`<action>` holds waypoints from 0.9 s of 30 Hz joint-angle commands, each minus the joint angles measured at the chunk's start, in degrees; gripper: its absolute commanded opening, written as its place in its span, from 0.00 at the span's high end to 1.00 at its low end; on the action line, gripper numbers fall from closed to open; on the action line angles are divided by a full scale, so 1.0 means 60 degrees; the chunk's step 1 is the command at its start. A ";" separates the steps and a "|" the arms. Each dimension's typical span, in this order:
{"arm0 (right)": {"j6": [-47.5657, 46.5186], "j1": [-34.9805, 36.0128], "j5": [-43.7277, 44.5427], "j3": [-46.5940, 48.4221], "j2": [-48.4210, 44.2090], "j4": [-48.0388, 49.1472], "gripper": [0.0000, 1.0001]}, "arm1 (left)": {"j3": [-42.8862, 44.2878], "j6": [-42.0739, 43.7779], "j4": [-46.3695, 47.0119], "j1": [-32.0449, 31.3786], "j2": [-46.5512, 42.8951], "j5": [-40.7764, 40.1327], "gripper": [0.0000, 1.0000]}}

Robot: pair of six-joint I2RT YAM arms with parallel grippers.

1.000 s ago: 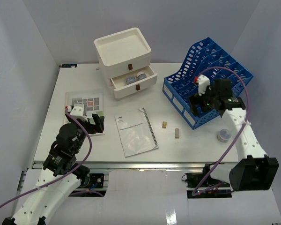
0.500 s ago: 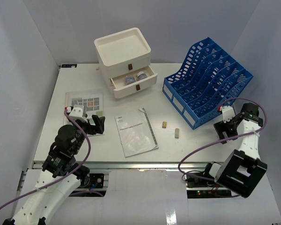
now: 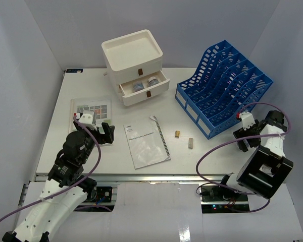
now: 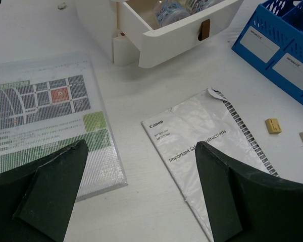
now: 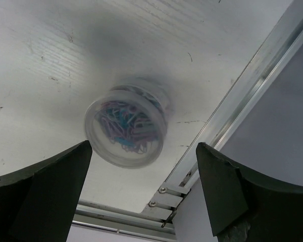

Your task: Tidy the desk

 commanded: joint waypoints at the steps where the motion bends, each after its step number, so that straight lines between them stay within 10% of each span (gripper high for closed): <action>1: -0.0408 -0.0005 -0.0311 -0.0513 0.0521 0.0882 0.09 | -0.0023 -0.0009 0.0149 0.0044 0.0161 0.0032 0.02; 7: -0.0451 0.0063 -0.0621 -0.0792 0.0962 0.1197 0.07 | -0.0053 -0.0063 0.0286 0.0044 0.0284 0.0375 0.02; 14: -0.0752 0.0083 -0.0643 -0.1145 0.0940 0.1612 0.33 | -0.0067 -0.0120 0.0597 0.0044 0.0557 0.1404 0.02; 20: -0.0665 0.0087 -0.0798 -0.1124 0.0895 0.1867 0.05 | 0.0039 -0.0364 0.0644 0.0044 0.1060 0.2457 0.02; 27: -0.0501 0.0197 -0.1455 -0.0570 0.1217 0.1765 0.10 | -0.0014 -0.0909 0.0686 0.0044 0.1073 0.3039 0.02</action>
